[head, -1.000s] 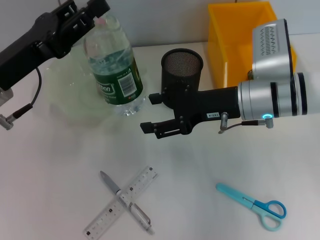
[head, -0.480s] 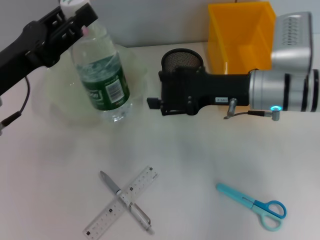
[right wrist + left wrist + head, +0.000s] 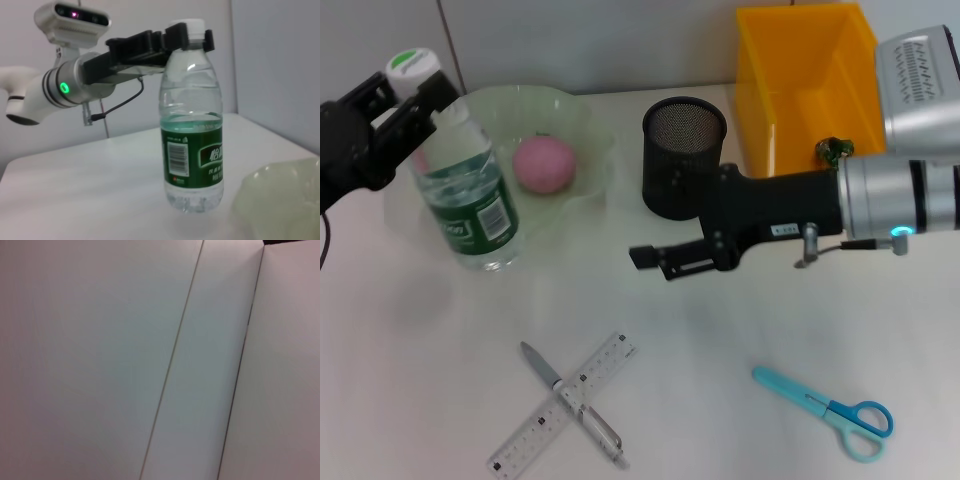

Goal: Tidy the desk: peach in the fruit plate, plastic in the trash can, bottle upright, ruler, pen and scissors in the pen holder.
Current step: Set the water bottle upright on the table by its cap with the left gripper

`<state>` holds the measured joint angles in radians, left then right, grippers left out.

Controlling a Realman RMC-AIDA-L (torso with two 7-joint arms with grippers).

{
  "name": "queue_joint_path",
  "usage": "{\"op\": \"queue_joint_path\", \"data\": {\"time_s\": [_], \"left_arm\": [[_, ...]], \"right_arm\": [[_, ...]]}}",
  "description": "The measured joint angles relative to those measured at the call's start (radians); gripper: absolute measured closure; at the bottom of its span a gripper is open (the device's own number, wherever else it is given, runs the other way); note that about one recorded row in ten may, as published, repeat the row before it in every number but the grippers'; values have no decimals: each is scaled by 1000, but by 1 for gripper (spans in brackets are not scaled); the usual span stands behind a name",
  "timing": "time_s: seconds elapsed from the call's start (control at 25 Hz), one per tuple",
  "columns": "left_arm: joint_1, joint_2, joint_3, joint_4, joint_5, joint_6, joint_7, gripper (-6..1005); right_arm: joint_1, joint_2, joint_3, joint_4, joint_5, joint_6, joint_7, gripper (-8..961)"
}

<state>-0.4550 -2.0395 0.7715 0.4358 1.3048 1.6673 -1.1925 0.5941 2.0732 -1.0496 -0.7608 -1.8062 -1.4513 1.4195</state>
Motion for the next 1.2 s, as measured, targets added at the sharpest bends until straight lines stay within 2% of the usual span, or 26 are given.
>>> {"op": "queue_joint_path", "data": {"time_s": [0.24,0.4,0.64,0.72,0.84,1.2], "left_arm": [[39,-3,0,-5,-1,-18,66,497],[63,-14,-6,-6,-4,-59,109,492],[68,-19,-10,-7,-4,-73,132,484],[63,-25,-74,-91,-8,-109,222,482],[62,-27,-96,-122,-8,-116,251,478],[46,-29,-111,-186,-9,-124,317,467]], "right_arm": [[-35,-1,4,-60,-23,-34,45,137],[-44,-3,11,-69,-33,-58,57,137],[-45,-4,6,-71,-49,-79,61,137],[-45,-4,3,-72,-50,-86,61,137],[-45,-4,1,-73,-55,-92,62,137],[-45,-4,0,-75,-71,-93,62,137]]}}
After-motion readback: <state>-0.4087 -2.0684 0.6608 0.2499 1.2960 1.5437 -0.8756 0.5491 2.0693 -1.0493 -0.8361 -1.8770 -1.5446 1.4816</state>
